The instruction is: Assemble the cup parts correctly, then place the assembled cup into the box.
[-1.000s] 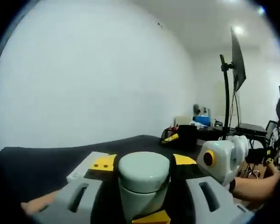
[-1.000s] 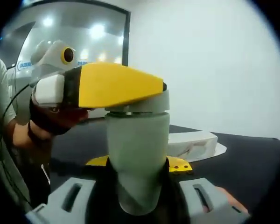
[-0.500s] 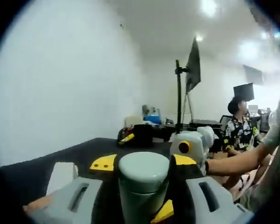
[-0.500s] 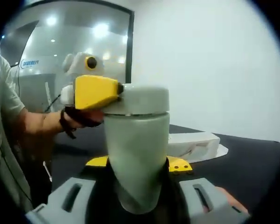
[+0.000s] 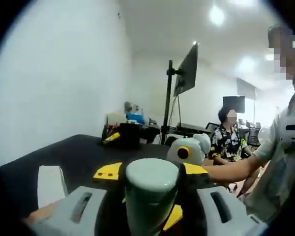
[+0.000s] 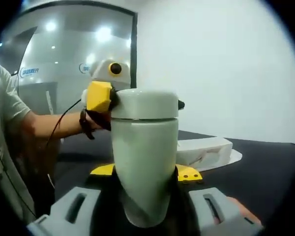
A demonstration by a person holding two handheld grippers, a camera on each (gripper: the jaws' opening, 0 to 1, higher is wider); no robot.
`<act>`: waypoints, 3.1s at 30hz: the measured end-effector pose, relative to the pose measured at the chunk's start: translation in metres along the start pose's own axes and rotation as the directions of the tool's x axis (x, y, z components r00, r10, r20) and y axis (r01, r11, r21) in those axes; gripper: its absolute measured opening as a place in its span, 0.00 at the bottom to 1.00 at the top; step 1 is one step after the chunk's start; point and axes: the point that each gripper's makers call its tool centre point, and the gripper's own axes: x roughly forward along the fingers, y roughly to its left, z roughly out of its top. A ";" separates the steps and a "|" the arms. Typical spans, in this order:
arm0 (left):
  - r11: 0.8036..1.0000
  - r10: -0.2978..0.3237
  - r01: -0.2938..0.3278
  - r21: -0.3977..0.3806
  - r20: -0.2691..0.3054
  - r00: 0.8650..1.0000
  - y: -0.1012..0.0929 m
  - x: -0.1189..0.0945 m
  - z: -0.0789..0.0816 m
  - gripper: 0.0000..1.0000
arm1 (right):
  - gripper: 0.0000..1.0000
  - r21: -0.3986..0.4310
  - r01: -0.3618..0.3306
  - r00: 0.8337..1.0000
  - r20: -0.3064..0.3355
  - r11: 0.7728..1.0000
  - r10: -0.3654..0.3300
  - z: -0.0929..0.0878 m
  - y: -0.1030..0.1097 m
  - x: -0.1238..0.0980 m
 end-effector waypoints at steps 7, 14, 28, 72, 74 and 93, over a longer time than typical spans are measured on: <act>0.978 0.203 -0.208 0.027 0.113 0.973 -0.010 -0.017 0.013 0.63 | 0.41 -0.002 0.009 1.000 -0.003 1.000 -0.009 0.000 0.002 0.000; 0.813 0.581 -0.570 -0.117 0.095 0.809 -0.003 -0.031 0.009 0.56 | 0.41 -0.002 0.017 1.000 -0.001 1.000 -0.017 0.000 0.001 0.000; 0.684 0.729 -0.728 -0.029 0.058 0.682 0.009 -0.020 -0.011 0.41 | 0.41 -0.006 0.016 1.000 -0.023 1.000 -0.016 -0.001 0.001 0.000; 0.896 0.443 -0.436 -0.082 0.105 0.891 0.004 -0.025 0.003 0.55 | 0.41 -0.001 -0.002 1.000 -0.020 1.000 0.002 -0.001 0.000 -0.001; 0.874 0.485 -0.478 -0.083 0.112 0.867 0.004 -0.025 0.007 0.53 | 0.41 -0.002 -0.001 1.000 -0.019 1.000 0.001 -0.001 0.000 -0.001; 0.788 0.615 -0.615 0.025 0.033 0.788 0.011 -0.011 -0.012 0.41 | 0.41 -0.004 0.002 1.000 -0.018 1.000 -0.002 -0.001 0.001 -0.003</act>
